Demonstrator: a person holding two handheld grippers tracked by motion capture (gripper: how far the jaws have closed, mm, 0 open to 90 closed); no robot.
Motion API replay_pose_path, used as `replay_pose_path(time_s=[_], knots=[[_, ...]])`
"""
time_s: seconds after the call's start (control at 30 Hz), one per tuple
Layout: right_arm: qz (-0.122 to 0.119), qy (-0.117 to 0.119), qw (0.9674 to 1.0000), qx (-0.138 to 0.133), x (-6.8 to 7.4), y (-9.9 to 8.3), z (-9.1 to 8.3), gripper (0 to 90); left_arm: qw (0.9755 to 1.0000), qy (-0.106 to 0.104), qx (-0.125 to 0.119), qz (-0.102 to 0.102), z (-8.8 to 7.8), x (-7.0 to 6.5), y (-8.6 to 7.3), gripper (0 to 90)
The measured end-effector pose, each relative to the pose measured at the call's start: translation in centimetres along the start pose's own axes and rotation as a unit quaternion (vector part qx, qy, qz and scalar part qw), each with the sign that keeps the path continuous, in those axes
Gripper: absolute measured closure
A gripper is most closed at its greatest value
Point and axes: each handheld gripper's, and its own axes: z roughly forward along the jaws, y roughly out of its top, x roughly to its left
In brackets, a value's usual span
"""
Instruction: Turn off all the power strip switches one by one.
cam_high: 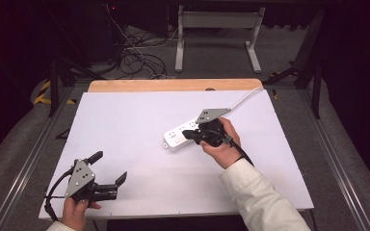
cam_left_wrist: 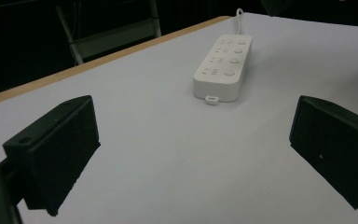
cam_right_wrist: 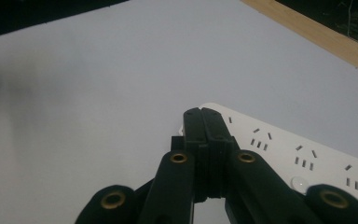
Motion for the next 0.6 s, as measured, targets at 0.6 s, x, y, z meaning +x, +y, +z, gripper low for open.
replay_pose_path(time_s=[0.6], knots=[[0.006, -0.015, 0.9984, 0.054, -0.8, -0.6, 5.1, 90.0, 1.0000, 0.002, 0.000, 0.000, 0.0, 0.0, 0.0, 2.1]])
